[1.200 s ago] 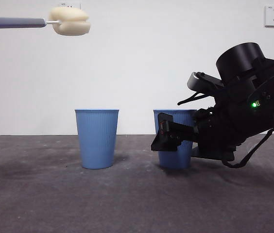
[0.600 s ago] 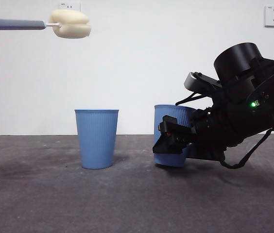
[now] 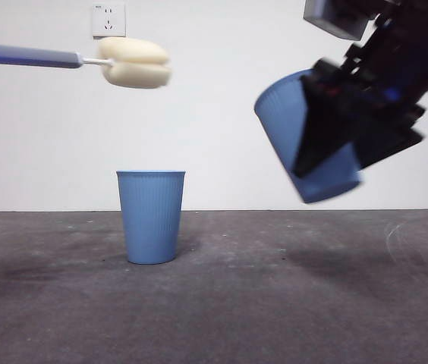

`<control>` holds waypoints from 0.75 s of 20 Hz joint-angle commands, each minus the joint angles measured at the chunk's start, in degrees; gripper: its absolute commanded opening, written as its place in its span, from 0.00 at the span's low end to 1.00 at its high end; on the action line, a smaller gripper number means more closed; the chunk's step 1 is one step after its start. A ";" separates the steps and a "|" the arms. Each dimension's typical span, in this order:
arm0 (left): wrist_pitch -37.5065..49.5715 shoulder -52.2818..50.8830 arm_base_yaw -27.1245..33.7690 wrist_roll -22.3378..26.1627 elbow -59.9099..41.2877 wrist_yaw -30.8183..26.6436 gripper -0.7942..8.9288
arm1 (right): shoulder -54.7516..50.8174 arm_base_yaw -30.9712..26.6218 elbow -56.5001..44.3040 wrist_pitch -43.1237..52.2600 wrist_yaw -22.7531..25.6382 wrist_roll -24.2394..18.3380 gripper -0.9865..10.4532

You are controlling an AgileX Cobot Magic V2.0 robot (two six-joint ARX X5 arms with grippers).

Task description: Pick up the cup brush,pick up the cup,insert the brush into the cup,clean the cup,put the cup brush back,put the cup back to the fixed position on the table

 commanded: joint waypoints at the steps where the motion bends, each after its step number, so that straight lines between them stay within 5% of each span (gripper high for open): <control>1: -1.20 -0.26 -2.67 3.26 -0.02 -1.42 0.07 | 0.48 0.66 2.60 -12.98 1.84 -5.49 0.07; 7: -7.21 -0.24 -11.96 8.85 -0.02 -8.66 0.07 | 0.50 6.73 3.32 -23.69 12.57 -8.55 0.07; 15: -7.34 3.54 -21.09 10.69 -0.02 -8.90 0.07 | 0.70 20.26 3.43 -28.59 30.97 -11.52 0.07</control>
